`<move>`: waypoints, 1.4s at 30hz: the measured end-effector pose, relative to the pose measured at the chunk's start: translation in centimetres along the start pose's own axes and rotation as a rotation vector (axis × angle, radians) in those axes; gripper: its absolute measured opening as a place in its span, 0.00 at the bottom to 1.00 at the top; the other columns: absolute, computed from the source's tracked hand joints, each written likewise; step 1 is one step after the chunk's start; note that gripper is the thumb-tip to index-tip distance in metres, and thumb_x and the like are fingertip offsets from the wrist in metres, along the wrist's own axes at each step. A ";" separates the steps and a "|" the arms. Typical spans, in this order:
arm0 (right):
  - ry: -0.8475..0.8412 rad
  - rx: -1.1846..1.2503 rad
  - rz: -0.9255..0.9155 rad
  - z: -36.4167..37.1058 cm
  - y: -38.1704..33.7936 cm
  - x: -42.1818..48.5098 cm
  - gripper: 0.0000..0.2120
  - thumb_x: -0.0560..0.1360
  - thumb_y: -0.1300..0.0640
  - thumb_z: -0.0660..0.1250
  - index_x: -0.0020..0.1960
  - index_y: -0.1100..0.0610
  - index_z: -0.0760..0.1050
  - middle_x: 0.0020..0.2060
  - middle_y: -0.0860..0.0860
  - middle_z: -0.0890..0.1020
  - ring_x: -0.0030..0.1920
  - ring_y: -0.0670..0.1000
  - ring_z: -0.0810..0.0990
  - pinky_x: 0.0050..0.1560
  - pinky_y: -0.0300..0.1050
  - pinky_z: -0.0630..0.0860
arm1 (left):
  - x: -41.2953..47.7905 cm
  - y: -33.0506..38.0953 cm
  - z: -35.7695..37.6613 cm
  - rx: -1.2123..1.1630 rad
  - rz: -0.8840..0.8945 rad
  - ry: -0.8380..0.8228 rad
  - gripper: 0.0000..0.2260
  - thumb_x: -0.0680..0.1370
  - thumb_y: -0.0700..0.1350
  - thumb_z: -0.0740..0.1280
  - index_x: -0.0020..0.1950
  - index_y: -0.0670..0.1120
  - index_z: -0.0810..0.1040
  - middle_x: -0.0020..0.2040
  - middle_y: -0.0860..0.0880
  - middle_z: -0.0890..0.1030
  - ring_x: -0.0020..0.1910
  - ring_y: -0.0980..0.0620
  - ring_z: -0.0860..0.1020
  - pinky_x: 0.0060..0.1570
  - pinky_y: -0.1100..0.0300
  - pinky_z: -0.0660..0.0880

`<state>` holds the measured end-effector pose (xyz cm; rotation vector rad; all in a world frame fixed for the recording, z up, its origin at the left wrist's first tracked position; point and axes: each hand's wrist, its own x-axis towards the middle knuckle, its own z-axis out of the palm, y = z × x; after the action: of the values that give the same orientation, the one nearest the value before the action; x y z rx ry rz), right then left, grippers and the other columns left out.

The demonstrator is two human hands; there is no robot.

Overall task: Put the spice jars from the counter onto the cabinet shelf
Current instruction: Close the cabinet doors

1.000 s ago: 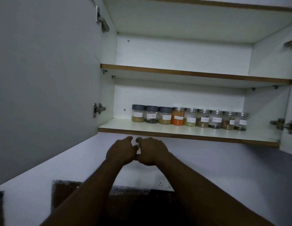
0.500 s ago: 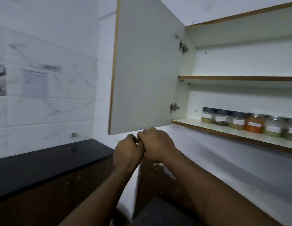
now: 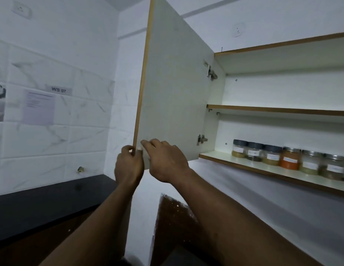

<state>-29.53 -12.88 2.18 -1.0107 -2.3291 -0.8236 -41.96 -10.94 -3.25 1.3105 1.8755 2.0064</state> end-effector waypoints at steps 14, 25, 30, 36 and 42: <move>0.600 0.186 0.461 -3.6 12.7 -8.9 0.10 0.82 0.43 0.59 0.52 0.49 0.68 0.39 0.45 0.77 0.35 0.44 0.78 0.32 0.48 0.78 | -7.2 8.9 9.4 -0.487 0.711 -0.450 0.23 0.79 0.60 0.65 0.74 0.61 0.70 0.66 0.62 0.76 0.60 0.61 0.79 0.52 0.59 0.82; 0.448 -0.023 0.964 -4.9 22.5 -17.9 0.12 0.81 0.46 0.62 0.62 0.48 0.76 0.51 0.45 0.83 0.50 0.47 0.82 0.48 0.45 0.80 | -12.6 11.0 23.8 -0.166 1.029 -0.651 0.40 0.80 0.58 0.64 0.81 0.64 0.37 0.82 0.60 0.38 0.82 0.46 0.52 0.67 0.48 0.73; 0.337 -0.308 1.010 -4.2 26.9 -18.9 0.24 0.81 0.47 0.64 0.75 0.52 0.68 0.65 0.52 0.76 0.64 0.54 0.75 0.60 0.52 0.77 | -13.6 13.2 28.6 -0.042 1.051 -0.633 0.37 0.81 0.60 0.59 0.82 0.59 0.40 0.83 0.54 0.42 0.81 0.43 0.50 0.73 0.38 0.65; 0.264 -0.555 0.983 -1.5 31.7 -19.8 0.36 0.78 0.44 0.68 0.80 0.55 0.58 0.75 0.55 0.66 0.72 0.58 0.67 0.65 0.56 0.74 | -15.5 14.7 33.2 0.093 1.038 -0.634 0.40 0.80 0.60 0.61 0.83 0.54 0.38 0.83 0.49 0.39 0.82 0.39 0.43 0.75 0.34 0.54; 0.110 -0.651 0.875 0.9 37.2 -21.0 0.39 0.77 0.38 0.66 0.82 0.51 0.56 0.81 0.55 0.56 0.79 0.61 0.58 0.69 0.63 0.67 | -16.8 15.9 38.6 0.182 0.976 -0.634 0.43 0.79 0.58 0.63 0.82 0.53 0.35 0.82 0.49 0.34 0.81 0.38 0.39 0.74 0.30 0.54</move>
<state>11.76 -2.03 1.12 -1.9655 -1.2650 -1.1967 0.11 4.91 -3.14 2.8588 1.2080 1.3196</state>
